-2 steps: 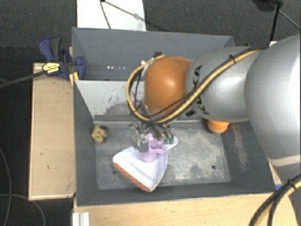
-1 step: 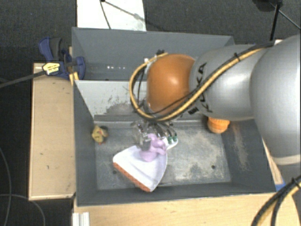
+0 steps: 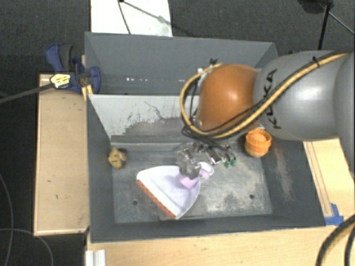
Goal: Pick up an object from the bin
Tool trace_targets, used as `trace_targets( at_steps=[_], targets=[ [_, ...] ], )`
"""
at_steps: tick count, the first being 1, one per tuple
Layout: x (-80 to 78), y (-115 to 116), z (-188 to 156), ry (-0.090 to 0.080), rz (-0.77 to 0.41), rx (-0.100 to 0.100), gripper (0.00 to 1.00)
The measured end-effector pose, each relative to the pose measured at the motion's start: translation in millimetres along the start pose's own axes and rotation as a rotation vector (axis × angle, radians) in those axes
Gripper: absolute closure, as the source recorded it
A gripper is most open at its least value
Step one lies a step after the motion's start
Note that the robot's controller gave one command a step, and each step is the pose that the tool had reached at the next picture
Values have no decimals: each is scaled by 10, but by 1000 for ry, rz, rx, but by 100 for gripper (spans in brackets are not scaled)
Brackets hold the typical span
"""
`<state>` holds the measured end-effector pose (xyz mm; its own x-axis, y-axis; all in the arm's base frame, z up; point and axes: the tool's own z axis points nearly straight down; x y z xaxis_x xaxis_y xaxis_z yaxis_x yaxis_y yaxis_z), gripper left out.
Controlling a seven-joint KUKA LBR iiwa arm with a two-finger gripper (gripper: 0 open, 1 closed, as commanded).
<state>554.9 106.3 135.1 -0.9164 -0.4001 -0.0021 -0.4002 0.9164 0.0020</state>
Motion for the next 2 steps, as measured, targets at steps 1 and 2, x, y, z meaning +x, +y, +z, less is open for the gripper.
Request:
trace_targets(
  at_steps=[1, 2],
  targets=[
    [43, 126, -247, -3, 82, 1, 0],
    [46, 125, -251, -3, 83, 2, 0]
  ],
)
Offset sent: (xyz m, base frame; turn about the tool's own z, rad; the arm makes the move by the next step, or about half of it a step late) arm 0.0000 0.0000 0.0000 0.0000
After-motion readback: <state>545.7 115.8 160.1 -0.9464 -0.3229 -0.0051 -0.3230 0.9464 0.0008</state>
